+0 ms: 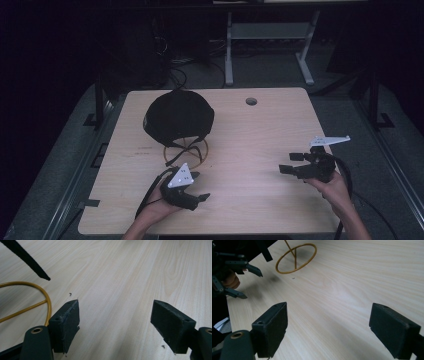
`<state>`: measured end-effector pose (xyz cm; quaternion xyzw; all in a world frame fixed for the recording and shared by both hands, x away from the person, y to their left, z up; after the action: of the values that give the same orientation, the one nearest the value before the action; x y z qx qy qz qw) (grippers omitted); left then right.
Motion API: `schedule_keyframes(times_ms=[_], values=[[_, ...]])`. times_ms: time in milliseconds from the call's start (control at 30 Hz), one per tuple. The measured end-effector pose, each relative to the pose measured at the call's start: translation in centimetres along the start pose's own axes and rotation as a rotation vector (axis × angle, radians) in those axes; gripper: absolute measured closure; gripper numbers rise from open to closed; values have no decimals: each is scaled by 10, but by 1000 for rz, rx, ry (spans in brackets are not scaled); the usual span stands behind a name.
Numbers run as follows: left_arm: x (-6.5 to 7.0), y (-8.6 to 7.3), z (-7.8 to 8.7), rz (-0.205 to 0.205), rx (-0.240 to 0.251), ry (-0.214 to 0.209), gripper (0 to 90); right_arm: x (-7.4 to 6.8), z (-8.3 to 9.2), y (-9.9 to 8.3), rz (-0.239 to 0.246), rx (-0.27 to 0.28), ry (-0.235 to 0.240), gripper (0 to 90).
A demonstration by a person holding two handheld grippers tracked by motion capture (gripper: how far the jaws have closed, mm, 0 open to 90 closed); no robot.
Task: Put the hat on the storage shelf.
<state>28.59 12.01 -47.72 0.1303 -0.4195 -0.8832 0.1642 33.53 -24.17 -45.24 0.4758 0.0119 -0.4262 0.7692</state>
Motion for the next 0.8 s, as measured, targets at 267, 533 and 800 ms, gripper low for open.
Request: schedule_keyframes(times_ms=[267,533,800], values=[[0,0,0,8,4,0,228,0,7,-14,-2,-3,-15,149],[0,0,0,8,4,-2,228,-2,13,-27,-2,0,-26,149],[-1,0,-1,24,9,-15,228,-6,14,-44,-7,19,-37,149]])
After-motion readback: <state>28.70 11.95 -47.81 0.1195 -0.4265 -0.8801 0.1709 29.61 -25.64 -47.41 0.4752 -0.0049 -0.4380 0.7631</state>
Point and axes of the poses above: each handheld gripper's, and its own axes: z roughly backward along the jaws, y roughly out of its top, x roughly to its right, the point moved 5 cm from there along -z, roughly forward along the jaws, and after that the axes turned 3 degrees about -z, right-handed, at the moved point
